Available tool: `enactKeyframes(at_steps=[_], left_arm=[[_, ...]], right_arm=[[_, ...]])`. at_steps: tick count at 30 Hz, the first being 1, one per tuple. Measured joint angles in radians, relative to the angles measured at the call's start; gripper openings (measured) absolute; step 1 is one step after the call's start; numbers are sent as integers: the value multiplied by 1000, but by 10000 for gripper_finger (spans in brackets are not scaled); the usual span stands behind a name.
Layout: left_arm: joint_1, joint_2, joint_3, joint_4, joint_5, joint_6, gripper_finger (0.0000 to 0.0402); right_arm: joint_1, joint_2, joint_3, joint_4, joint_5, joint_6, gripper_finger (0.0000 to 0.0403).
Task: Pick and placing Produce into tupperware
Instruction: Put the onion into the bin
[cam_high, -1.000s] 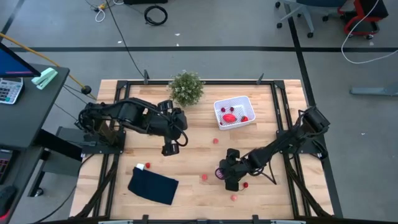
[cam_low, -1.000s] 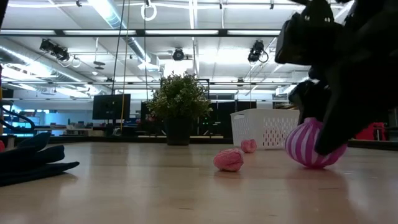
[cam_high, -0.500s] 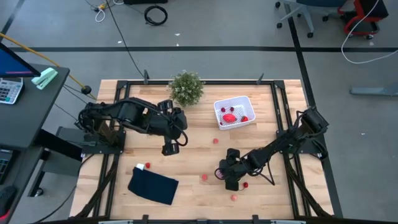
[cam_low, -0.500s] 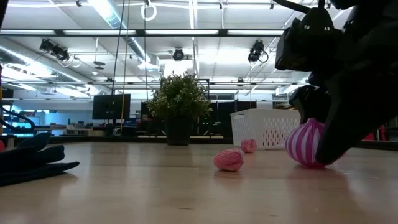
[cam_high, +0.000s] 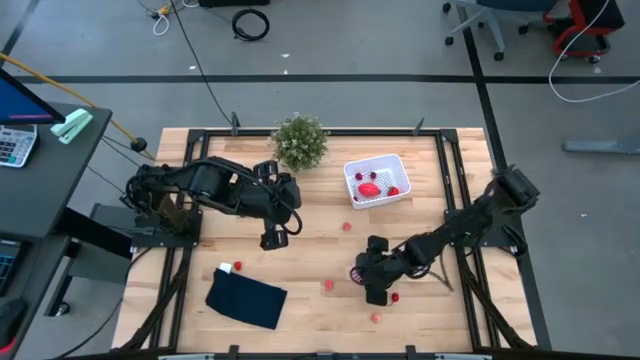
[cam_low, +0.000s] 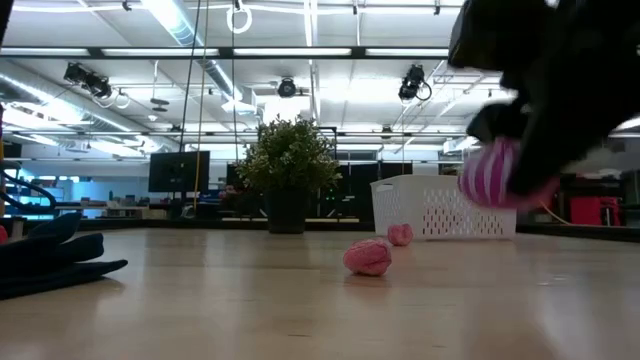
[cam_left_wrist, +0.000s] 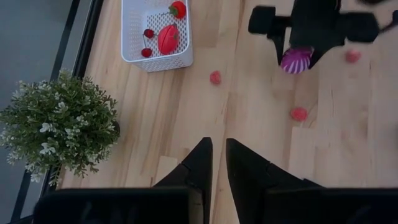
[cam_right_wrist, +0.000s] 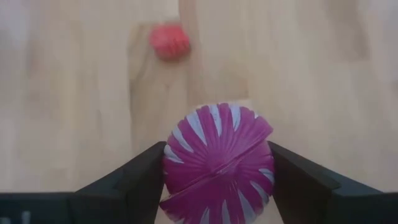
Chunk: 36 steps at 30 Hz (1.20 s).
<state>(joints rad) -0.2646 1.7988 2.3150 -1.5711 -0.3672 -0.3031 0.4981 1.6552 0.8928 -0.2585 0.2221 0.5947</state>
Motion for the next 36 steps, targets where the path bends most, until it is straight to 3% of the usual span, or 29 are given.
enactKeyframes(at_steps=[4, 8, 11, 14, 18, 25, 33, 36], left_arm=[[0, 0, 0, 0, 0, 0, 52], [0, 0, 0, 0, 0, 0, 51], [0, 0, 0, 0, 0, 0, 51], [0, 0, 0, 0, 0, 0, 54], [0, 0, 0, 0, 0, 0, 57], [0, 0, 0, 0, 0, 0, 51], [0, 0, 0, 0, 0, 0, 57], [0, 0, 0, 0, 0, 0, 54]], right_arm=[[-18, -126, 0, -79, 76, -65, 259], [-73, -269, 0, -190, 251, -132, 261], [-151, -377, 0, -237, 380, -180, 262], [-270, -475, 0, -242, 439, -225, 262], [-464, -549, 0, -245, 398, -272, 261], [-767, -487, 0, -299, 142, -305, 257], [-932, -300, 0, -297, -9, -343, 257], [-958, -222, 0, -296, -19, -342, 257]])
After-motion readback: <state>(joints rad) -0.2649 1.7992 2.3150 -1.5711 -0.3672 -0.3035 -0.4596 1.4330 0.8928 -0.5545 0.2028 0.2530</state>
